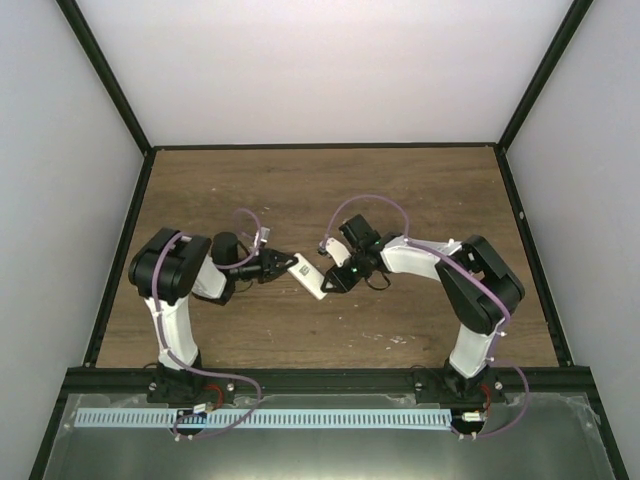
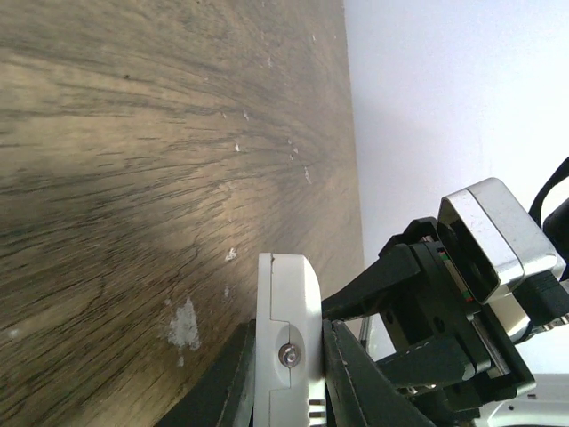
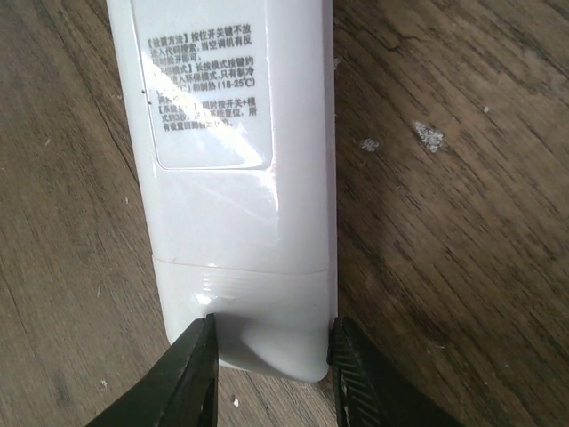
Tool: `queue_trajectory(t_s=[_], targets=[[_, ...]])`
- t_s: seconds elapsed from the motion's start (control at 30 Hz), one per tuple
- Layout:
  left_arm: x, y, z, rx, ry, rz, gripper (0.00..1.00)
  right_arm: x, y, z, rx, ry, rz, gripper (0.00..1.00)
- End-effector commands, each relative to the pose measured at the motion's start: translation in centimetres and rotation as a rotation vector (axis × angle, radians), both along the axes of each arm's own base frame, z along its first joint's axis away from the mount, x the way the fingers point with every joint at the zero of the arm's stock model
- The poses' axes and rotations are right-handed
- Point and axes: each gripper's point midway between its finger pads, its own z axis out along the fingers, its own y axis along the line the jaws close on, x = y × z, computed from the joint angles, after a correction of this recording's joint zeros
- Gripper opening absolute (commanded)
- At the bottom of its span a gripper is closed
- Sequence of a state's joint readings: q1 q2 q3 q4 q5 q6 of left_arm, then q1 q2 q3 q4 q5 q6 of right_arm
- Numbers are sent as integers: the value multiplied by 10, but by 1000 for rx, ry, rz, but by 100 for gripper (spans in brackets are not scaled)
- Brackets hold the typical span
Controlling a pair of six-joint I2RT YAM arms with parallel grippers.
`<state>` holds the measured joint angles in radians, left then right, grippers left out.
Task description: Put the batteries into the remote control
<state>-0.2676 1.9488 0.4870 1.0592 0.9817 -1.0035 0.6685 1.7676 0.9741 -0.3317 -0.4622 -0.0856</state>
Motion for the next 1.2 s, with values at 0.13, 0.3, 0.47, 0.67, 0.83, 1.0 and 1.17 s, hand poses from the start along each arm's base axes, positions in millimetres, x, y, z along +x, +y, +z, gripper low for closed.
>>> queue_trajectory(t_s=[0.13, 0.3, 0.47, 0.67, 0.83, 1.0, 1.17], targets=[[-3, 2, 3, -64, -18, 31, 0, 12, 8, 1, 12, -30, 15, 28], [-2, 2, 5, -64, -24, 37, 0, 19, 9, 11, 16, -58, -7, 29], [2, 3, 14, -71, -41, 49, 0, 35, 5, 55, 38, -171, -66, 42], [4, -1, 35, -109, -72, 24, 0, 43, -11, 113, 117, -272, -124, 62], [3, -4, 59, -156, -102, -10, 0, 43, -29, 127, 153, -233, -159, 71], [-4, -9, 81, -176, -128, -61, 0, 33, -33, 126, 184, -151, -144, 75], [-13, -18, 101, -199, -129, -120, 0, 16, -26, 130, 242, -55, -85, 77]])
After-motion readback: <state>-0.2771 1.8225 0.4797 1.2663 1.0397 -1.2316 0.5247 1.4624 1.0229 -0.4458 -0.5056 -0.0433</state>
